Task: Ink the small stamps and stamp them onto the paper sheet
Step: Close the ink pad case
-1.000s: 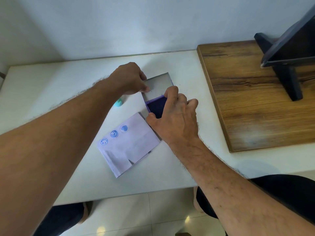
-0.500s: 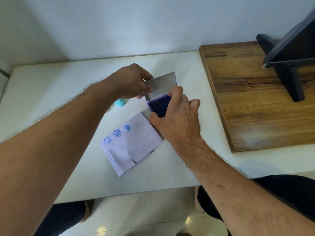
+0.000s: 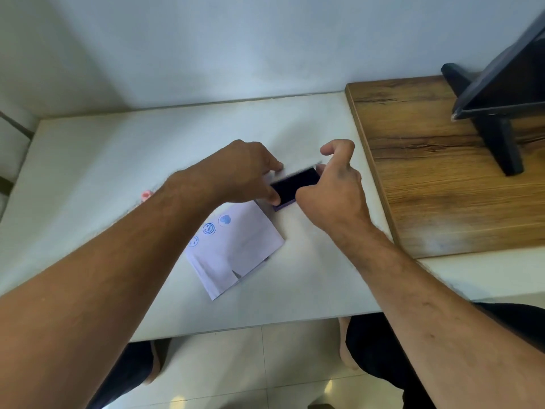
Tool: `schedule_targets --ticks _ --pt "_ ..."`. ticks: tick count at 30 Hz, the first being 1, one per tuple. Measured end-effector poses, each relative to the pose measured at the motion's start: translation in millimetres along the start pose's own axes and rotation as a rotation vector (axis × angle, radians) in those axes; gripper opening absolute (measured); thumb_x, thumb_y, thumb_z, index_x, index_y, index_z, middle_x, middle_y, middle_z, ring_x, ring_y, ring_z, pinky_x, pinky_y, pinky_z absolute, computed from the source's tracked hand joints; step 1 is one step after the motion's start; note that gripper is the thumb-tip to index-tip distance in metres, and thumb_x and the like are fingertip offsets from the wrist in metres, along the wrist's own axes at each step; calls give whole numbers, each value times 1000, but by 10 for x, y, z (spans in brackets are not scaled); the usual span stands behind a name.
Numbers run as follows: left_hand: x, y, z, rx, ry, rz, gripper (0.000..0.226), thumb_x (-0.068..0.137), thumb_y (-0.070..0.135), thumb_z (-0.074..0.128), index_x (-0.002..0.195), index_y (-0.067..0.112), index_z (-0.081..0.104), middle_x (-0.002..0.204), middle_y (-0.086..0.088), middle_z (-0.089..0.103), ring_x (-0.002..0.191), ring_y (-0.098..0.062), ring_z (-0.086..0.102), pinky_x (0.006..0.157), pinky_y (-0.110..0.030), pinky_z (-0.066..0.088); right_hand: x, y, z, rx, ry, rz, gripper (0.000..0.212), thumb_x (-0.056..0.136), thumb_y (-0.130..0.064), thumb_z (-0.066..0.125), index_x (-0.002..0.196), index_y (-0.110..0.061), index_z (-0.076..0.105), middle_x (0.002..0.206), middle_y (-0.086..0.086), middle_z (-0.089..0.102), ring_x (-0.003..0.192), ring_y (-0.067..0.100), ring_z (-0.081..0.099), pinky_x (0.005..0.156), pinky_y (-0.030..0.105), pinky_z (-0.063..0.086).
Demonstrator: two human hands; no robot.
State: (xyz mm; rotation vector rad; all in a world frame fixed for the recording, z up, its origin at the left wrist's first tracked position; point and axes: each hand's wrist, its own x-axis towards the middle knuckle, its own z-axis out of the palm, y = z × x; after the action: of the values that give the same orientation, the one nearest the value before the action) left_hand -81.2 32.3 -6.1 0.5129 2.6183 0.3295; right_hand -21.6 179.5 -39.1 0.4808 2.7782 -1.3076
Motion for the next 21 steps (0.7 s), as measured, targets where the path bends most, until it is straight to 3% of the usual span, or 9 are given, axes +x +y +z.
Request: schedule_targets --ticks 3,7,10,12,15,18,21 --pt "-9 3 94 48 30 1 73 74 45 78 140 31 49 128 1 61 118 -21 52 87 -28 42 15 -36 -67 -15 -26 -14 72 75 -4 66 133 -21 27 100 3 52 81 12 53 63 22 49" --pt "-19 30 196 72 88 19 73 76 45 77 141 28 48 126 -1 59 118 -22 51 88 -27 38 46 -38 -83 -92 -92 -30 75 75 -12 68 140 -24 32 130 9 53 114 26 52 83 31 51" --pt "-3 45 244 74 123 43 65 77 43 75 136 27 52 122 -1 62 112 -22 55 88 -27 41 102 -7 -91 -152 -98 -48 70 75 -17 67 141 -23 43 136 6 54 123 25 50 97 35 49" --pt "34 28 258 86 156 70 58 78 42 71 131 23 55 117 -3 62 108 -24 58 91 -34 48 149 25 -94 -209 -98 -92 65 76 -23 71 138 -24 51 138 4 55 127 22 49 105 31 42" --pt "87 2 233 85 154 82 63 76 39 73 133 18 55 117 -5 59 106 -25 58 91 -40 50 193 73 -92 -323 -154 -150 63 81 -30 74 140 -29 50 150 6 42 137 25 38 112 35 31" --pt "106 -34 201 73 134 91 69 72 37 78 134 18 55 121 -5 58 105 -23 59 92 -40 50 185 101 -91 -444 -195 -206 59 87 -32 69 141 -37 45 158 1 28 139 31 30 110 41 33" --pt "94 -71 200 52 134 88 79 70 37 81 139 19 50 123 -5 59 109 -23 59 93 -38 49 194 131 -63 -528 -178 -279 54 91 -30 64 140 -41 45 157 0 31 133 30 32 105 41 37"
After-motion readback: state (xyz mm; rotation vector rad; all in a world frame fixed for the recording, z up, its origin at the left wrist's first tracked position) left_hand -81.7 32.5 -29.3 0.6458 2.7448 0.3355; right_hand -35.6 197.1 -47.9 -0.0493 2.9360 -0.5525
